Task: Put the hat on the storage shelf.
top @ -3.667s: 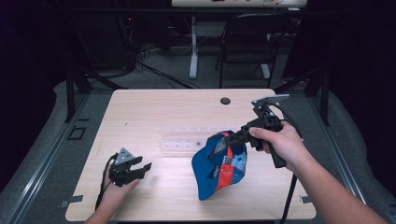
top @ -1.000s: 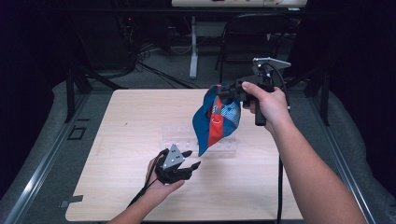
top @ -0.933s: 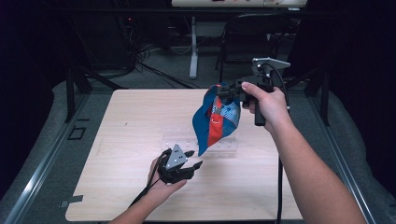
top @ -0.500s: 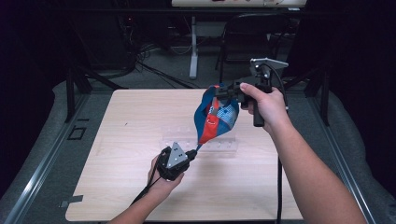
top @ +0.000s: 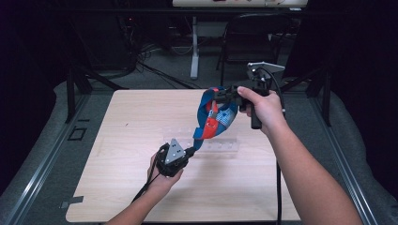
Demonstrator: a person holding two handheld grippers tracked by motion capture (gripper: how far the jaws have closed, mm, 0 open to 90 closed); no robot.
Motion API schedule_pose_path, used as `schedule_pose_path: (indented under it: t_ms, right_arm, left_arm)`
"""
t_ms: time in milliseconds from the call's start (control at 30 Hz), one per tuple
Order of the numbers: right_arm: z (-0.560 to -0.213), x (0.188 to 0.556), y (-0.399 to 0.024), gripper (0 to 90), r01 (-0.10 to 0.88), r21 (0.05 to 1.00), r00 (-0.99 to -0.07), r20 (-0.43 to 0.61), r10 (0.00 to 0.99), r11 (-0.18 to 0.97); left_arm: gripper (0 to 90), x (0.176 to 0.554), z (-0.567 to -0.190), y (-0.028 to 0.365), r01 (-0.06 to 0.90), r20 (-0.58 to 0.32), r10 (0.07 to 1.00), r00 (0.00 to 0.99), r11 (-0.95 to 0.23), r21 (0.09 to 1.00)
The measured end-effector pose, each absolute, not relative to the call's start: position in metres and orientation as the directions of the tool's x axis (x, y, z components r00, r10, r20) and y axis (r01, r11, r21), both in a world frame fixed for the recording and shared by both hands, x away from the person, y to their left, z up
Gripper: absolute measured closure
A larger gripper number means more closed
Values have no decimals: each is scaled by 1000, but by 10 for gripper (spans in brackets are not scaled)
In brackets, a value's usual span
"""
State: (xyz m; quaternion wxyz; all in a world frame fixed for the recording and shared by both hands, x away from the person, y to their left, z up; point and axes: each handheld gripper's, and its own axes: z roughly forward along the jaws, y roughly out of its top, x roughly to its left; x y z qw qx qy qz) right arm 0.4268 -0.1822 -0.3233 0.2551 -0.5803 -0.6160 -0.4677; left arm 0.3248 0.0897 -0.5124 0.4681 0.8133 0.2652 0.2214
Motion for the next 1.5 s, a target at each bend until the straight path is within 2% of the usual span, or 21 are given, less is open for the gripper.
schedule_pose_path:
  t_ms: [533, 1500]
  right_arm:
    - [-340, 433, -180, 782, 961, 254, -174, 863, 474, -109]
    - [-375, 437, -186, 780, 969, 213, -118, 842, 526, -124]
  left_arm:
    - [878, 338, -520, 102, 271, 58, 644, 763, -399, 876]
    - [875, 339, -540, 101, 312, 58, 652, 756, -437, 844]
